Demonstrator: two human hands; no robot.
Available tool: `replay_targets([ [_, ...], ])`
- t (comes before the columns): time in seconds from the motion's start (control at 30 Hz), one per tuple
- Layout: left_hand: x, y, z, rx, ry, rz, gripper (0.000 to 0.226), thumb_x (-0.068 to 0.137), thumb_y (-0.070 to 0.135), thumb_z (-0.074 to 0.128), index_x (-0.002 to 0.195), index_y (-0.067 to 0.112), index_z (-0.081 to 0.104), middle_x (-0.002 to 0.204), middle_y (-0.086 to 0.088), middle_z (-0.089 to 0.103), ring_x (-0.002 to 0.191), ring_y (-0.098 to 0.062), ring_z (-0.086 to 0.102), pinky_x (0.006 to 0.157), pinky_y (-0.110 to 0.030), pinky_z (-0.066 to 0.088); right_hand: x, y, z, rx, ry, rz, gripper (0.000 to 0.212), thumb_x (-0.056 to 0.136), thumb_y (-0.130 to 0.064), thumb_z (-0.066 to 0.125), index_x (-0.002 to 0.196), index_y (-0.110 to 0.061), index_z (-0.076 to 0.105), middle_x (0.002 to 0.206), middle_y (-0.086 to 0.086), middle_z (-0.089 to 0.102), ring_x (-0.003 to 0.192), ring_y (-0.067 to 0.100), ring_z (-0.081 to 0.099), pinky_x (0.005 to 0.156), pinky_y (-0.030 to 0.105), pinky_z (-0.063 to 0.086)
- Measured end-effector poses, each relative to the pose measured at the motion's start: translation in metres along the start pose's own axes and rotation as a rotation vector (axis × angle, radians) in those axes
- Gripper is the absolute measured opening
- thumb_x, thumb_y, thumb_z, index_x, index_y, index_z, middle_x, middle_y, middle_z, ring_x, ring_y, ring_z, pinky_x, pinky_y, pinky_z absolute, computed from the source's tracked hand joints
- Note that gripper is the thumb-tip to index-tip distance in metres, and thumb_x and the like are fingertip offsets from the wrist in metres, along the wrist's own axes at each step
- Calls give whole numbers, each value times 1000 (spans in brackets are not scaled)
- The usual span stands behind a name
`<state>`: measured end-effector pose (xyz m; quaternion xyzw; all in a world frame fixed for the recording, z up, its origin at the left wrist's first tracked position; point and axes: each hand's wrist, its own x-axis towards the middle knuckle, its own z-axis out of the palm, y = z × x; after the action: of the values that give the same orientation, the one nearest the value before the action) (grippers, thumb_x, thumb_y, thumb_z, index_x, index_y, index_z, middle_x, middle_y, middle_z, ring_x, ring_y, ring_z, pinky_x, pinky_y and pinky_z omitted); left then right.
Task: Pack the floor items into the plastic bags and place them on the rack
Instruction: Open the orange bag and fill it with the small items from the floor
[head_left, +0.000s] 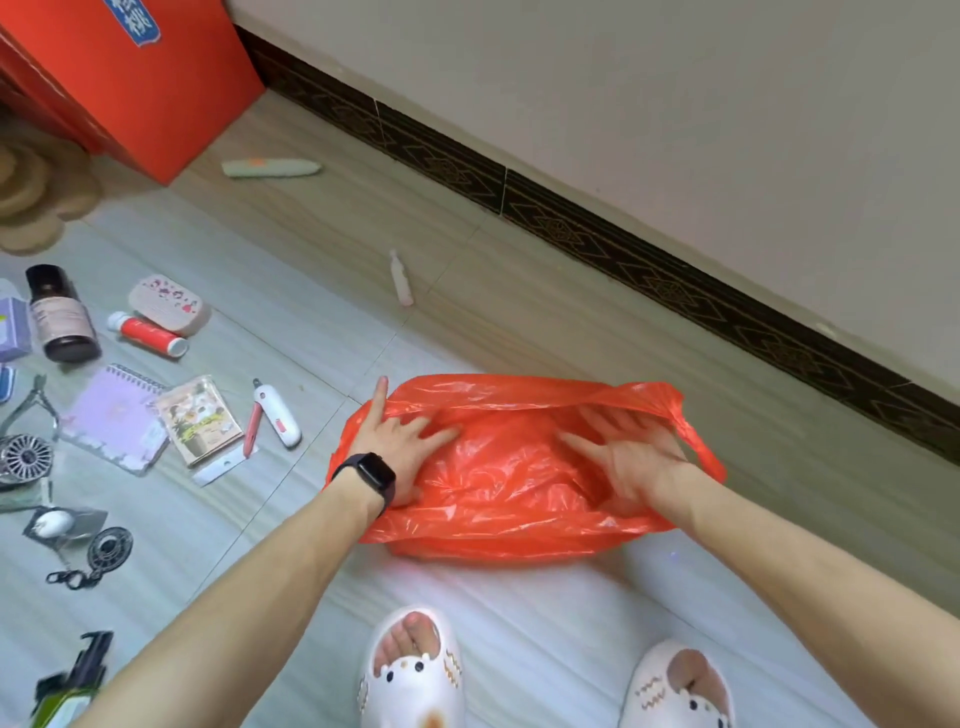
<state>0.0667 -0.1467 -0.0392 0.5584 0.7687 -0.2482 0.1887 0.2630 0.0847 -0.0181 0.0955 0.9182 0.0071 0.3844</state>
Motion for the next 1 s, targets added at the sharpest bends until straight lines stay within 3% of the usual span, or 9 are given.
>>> replay_targets([
  [0.07, -2, 9, -18, -88, 20, 3, 54, 86, 43, 52, 140, 36, 45, 130, -1, 58, 118, -26, 57, 96, -63, -35, -2, -12, -11, 90, 14, 33, 91, 83, -52, 64, 156, -41, 10, 166, 6, 8, 151, 30, 9, 120, 47, 17],
  [0.13, -11, 17, -41, -186, 20, 25, 39, 88, 39, 47, 123, 34, 62, 113, 4, 68, 115, -22, 60, 99, -61, -32, -12, -24, -25, 211, 41, 10, 77, 89, -46, 61, 155, -35, 22, 165, 6, 15, 150, 28, 18, 119, 42, 27],
  [0.23, -35, 20, -89, -475, 87, 44, 42, 89, 46, 51, 130, 38, 57, 124, 7, 66, 121, -19, 56, 115, -51, 11, -39, -47, -59, 367, 108, -104, 58, 94, -35, 58, 149, -27, 41, 160, 9, 32, 147, 23, 30, 118, 32, 27],
  [0.3, -60, 12, -120, -664, 212, -4, 42, 89, 49, 54, 129, 39, 57, 124, 9, 66, 118, -19, 58, 101, -34, 37, -66, -62, -89, 405, 209, -150, 51, 94, -30, 58, 144, -25, 49, 154, 5, 42, 143, 22, 36, 116, 31, 29],
  [0.37, -94, -6, -142, -662, 346, -69, 46, 89, 47, 54, 134, 38, 53, 128, 4, 63, 119, -22, 57, 93, -32, 45, -96, -75, -119, 405, 337, -182, 48, 94, -28, 58, 142, -25, 52, 149, 4, 48, 140, 22, 41, 113, 30, 30],
  [0.47, -150, -38, -152, -470, 535, -196, 57, 89, 41, 55, 144, 35, 40, 142, -1, 49, 128, -25, 47, 102, -38, 38, -140, -95, -157, 382, 518, -210, 46, 96, -32, 55, 142, -30, 50, 149, -1, 48, 140, 17, 38, 111, 24, 27],
  [0.63, -264, -80, -128, -423, 707, -504, 68, 86, 44, 57, 148, 36, 30, 151, -2, 36, 138, -23, 33, 109, -39, 30, -199, -146, -216, 295, 726, -319, 48, 96, -40, 52, 144, -36, 45, 151, -5, 45, 142, 14, 36, 116, 31, 30],
  [0.77, -362, -104, -83, -457, 687, -729, 69, 86, 44, 54, 149, 35, 28, 152, -2, 35, 137, -23, 35, 107, -39, 31, -226, -199, -255, 209, 810, -428, 52, 95, -41, 54, 146, -40, 41, 152, -7, 43, 141, 13, 36, 115, 30, 31],
  [1.0, -486, -94, 13, -544, 524, -1053, 71, 84, 44, 54, 149, 37, 25, 153, -2, 33, 136, -25, 35, 107, -41, 31, -232, -305, -285, 71, 818, -623, 52, 97, -44, 53, 146, -40, 39, 149, -7, 46, 139, 17, 38, 113, 33, 35],
])
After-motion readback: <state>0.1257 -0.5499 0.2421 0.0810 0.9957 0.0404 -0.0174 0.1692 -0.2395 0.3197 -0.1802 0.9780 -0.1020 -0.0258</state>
